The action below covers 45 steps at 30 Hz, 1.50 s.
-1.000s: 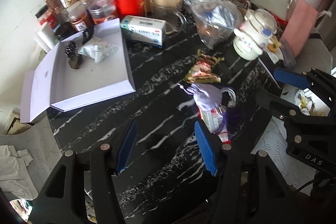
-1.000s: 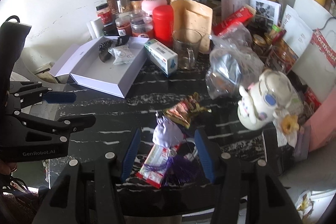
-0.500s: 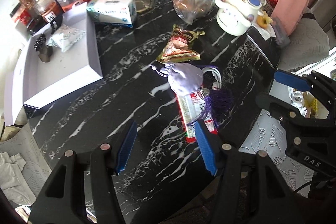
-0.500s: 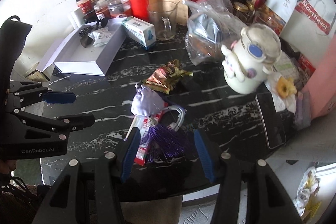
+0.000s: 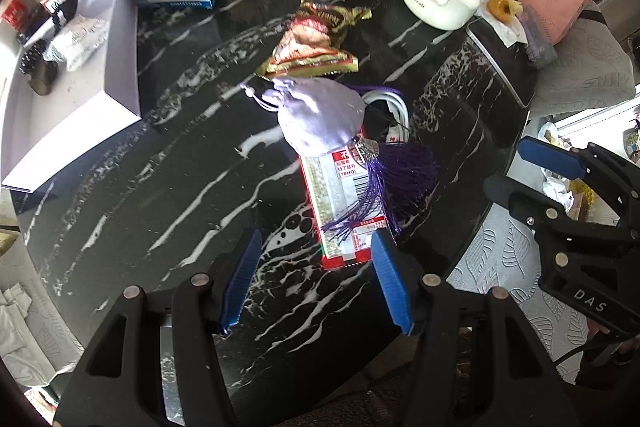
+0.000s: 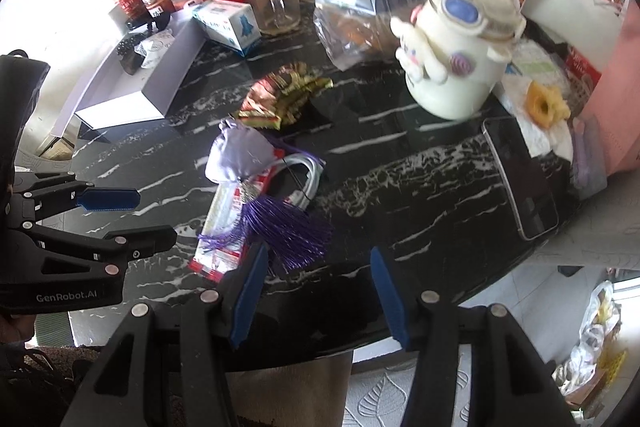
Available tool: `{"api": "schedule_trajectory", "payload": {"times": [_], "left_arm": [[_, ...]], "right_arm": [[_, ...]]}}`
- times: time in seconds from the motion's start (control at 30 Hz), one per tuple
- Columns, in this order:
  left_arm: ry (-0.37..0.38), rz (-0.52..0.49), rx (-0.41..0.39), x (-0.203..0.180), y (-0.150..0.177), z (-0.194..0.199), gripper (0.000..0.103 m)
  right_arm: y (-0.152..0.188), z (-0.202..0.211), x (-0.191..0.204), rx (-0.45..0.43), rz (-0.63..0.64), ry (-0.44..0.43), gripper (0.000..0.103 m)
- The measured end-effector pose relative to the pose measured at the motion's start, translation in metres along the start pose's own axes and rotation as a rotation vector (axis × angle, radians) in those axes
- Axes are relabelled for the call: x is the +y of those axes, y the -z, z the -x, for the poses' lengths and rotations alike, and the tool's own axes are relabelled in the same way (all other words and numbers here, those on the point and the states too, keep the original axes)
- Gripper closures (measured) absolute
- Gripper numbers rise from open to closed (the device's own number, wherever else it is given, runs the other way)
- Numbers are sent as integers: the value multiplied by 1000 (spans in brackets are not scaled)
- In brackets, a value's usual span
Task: Organize objects
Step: 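Grasp the lilac drawstring pouch and red packet with the left tool, then grasp the gold snack bag with right tool while left tool lifts the pouch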
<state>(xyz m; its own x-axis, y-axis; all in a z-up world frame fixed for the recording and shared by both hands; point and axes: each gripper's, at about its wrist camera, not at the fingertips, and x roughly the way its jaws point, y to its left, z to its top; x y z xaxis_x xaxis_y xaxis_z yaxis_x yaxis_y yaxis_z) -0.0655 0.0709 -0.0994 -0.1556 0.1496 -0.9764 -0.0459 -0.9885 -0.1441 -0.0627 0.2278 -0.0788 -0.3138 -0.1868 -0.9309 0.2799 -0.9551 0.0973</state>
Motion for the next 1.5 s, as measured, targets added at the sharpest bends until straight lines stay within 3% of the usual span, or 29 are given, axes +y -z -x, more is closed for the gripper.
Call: {"api": "schedule_trajectory", "payload": {"times": [0.33, 0.7, 1.17, 1.3, 1.5], "left_arm": [[19, 44, -4, 2, -19, -12, 47], [22, 94, 4, 5, -60, -26, 47], [24, 188, 81, 7, -93, -64, 47], [15, 200, 74, 15, -96, -64, 47], [4, 299, 64, 38, -89, -61, 50]], "right_arm": [[-6, -24, -10, 38, -8, -32, 49], [-43, -42, -23, 49, 27, -58, 49], [-88, -70, -35, 103, 150, -79, 49], [-103, -78, -31, 115, 199, -99, 49], [-122, -87, -14, 126, 291, -148, 49]]}}
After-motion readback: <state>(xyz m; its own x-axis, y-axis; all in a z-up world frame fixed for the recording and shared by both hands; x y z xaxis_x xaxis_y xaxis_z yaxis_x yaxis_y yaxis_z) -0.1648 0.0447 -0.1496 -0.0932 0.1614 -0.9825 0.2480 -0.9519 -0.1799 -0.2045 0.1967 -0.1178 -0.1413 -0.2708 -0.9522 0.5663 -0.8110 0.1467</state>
